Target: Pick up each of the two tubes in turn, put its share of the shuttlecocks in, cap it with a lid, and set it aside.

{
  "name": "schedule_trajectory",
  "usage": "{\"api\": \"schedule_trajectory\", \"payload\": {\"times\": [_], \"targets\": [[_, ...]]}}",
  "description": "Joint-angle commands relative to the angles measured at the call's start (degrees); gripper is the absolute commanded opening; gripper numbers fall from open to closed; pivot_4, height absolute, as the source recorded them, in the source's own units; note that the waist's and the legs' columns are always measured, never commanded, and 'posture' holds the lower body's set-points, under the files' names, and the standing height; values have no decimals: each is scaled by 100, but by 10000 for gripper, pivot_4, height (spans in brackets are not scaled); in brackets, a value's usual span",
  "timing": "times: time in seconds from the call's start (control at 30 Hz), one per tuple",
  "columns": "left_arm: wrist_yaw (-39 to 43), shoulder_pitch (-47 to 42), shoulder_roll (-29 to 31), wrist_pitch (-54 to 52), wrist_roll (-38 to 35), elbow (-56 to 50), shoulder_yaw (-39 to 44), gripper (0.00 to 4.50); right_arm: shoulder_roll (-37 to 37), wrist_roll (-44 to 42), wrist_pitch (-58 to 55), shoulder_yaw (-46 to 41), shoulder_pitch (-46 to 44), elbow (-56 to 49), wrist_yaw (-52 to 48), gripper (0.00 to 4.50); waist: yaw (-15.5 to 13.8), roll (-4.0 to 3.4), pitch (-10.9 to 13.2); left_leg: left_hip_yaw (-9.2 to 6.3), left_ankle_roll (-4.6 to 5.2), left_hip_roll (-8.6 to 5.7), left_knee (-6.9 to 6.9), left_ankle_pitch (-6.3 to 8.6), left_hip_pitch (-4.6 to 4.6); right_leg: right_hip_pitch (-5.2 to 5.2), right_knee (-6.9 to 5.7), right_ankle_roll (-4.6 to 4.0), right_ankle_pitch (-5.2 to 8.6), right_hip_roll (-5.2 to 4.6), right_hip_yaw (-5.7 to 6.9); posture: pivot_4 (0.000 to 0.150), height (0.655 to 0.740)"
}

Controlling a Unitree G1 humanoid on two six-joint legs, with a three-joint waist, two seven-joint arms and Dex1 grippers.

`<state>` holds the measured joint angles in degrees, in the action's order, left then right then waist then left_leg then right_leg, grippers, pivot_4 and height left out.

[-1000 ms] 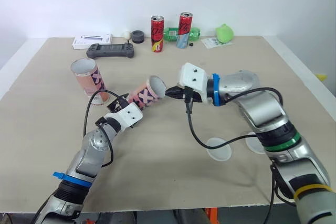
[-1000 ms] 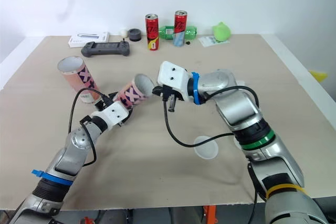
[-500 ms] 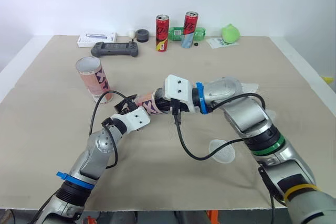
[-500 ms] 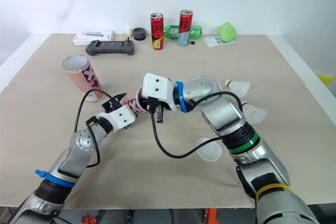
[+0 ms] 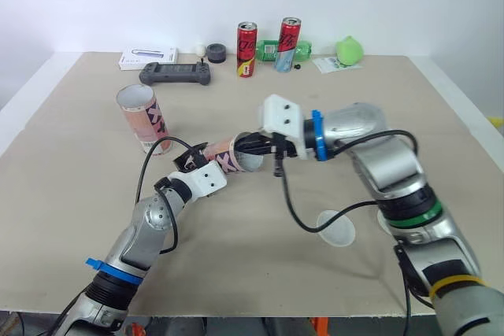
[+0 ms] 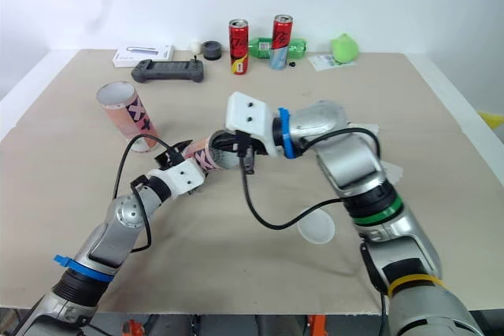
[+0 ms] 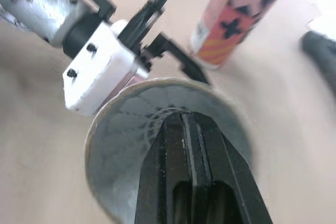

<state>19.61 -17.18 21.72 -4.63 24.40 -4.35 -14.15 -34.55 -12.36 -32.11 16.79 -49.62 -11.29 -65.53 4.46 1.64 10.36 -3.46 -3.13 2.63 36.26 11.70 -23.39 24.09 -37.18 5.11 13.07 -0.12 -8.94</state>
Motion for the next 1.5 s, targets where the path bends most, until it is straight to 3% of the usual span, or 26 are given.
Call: {"api": "schedule_trajectory", "payload": {"times": [0.03,0.13,0.27,0.47,0.5,0.77,0.87,1.1,1.3,1.5], "targets": [[69,-20,-97,96,-185,44,-32,39830,-385,-523,-273,-554,55,-587,-257,788,-1,0,0,0,0,0,0,0,0,0,0,0,0,-1,0,1500,7400],[106,-57,-277,206,-563,111,107,39830,-793,-934,-499,-1013,246,-606,-420,788,-13,0,0,1,0,-1,1,0,2,-1,0,0,0,-1,0,1500,7400],[449,-24,-583,521,-1427,219,276,39830,-1747,-832,-231,-1195,841,-177,-923,12516,-50,0,1,3,0,-6,4,0,-3,-3,6,0,0,-7,0,1500,7400],[1412,85,-1095,789,-3021,437,426,39830,-2736,-216,639,-841,1858,449,-1469,42224,-36,-3,2,16,0,-13,3,9,-3,-1,14,9,13,-22,-2,1500,7400],[1517,105,-1155,697,-3164,520,413,39830,-2783,-63,778,-732,1969,555,-1486,44737,-18,-3,2,20,6,-11,2,13,3,-1,13,10,13,-21,-3,1500,7400],[1920,266,-1141,215,-3253,912,115,39830,-2428,279,938,-327,2133,958,-1406,44737,11,-5,1,16,4,-8,13,10,12,-10,6,14,8,-11,-5,1500,7400],[1912,291,-1058,95,-3117,1018,35,39830,-2279,525,1062,-142,2077,1089,-1386,35781,7,-5,0,16,3,-10,19,10,16,-19,7,8,12,-13,-7,1500,7400],[1842,327,-993,111,-3020,1084,27,39830,-2249,611,1190,-123,2056,1114,-1551,1243,6,-13,-5,13,3,-10,17,10,33,-34,8,2,17,-10,-9,1500,7400],[1812,323,-997,138,-2976,1108,9,39830,-2162,12,890,-555,1636,905,-1759,534,22,-14,-5,13,3,-10,17,10,57,-55,9,-3,21,-10,-9,1500,7400],[1788,248,-1025,143,-2953,1189,-14,39830,-1581,-479,614,-821,-747,1022,-1668,534,80,-46,0,15,0,-11,18,3,69,-58,8,5,10,-10,-13,1500,7400]]}}
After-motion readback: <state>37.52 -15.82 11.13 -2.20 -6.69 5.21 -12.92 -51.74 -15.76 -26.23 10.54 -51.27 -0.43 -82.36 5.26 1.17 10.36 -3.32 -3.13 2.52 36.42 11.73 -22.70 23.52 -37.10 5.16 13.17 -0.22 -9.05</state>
